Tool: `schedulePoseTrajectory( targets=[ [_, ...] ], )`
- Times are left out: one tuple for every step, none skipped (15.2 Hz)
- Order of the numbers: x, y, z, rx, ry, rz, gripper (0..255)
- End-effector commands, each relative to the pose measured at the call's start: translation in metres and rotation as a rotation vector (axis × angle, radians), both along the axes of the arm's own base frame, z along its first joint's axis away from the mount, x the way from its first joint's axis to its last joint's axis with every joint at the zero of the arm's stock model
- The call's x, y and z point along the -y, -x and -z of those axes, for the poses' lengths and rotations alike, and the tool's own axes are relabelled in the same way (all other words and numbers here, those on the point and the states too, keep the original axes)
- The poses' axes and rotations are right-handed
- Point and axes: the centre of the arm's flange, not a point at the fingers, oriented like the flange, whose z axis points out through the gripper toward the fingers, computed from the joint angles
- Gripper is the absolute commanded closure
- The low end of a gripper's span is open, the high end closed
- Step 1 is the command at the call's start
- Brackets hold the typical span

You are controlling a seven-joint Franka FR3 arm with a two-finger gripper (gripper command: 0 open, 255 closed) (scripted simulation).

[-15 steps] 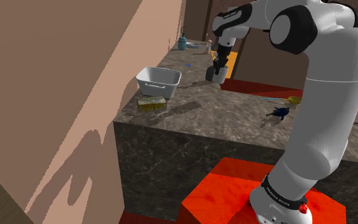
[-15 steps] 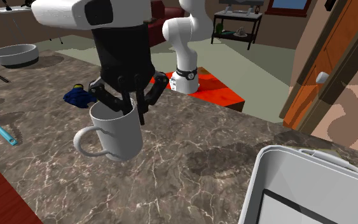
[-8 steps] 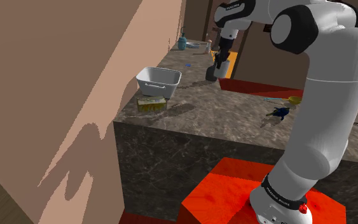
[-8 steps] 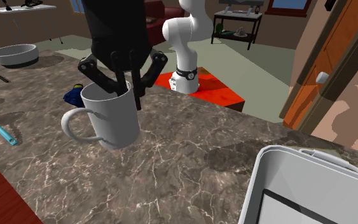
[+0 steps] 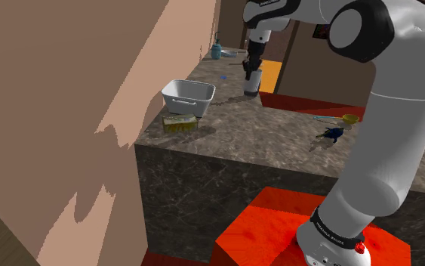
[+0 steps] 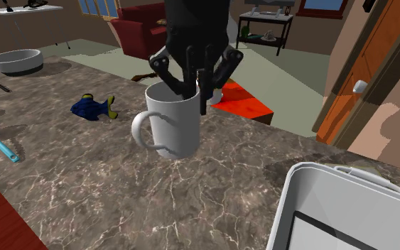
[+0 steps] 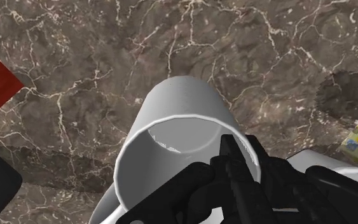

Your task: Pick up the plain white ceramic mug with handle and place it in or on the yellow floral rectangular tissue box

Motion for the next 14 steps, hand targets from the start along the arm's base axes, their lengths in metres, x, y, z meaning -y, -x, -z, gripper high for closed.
schedulePoseTrajectory(
  targets=[
    [-0.025, -0.009, -0.001, 0.000, 0.000, 0.002, 255],
    [-0.038, -0.013, -0.002, 0.000, 0.000, 0.002, 255],
    [-0.050, -0.017, -0.003, 0.000, 0.000, 0.002, 255],
    [-0.063, -0.022, -0.003, 0.000, 0.000, 0.002, 255],
    [-0.075, -0.026, -0.004, 0.000, 0.000, 0.002, 255],
    [-0.088, -0.030, -0.005, 0.000, 0.000, 0.002, 255],
    [-0.100, -0.034, -0.005, 0.000, 0.000, 0.002, 255],
    [-0.113, -0.039, -0.006, 0.000, 0.000, 0.002, 255],
    [-0.125, -0.043, -0.007, 0.000, 0.000, 0.002, 255],
    [-0.137, -0.047, -0.007, 0.000, 0.000, 0.002, 255],
    [-0.150, -0.052, -0.008, 0.000, 0.000, 0.002, 255],
    [-0.162, -0.056, -0.009, 0.000, 0.000, 0.002, 255],
    [-0.175, -0.060, -0.010, 0.000, 0.000, 0.002, 255],
    [-0.187, -0.065, -0.010, 0.000, 0.000, 0.002, 255]
  ],
)
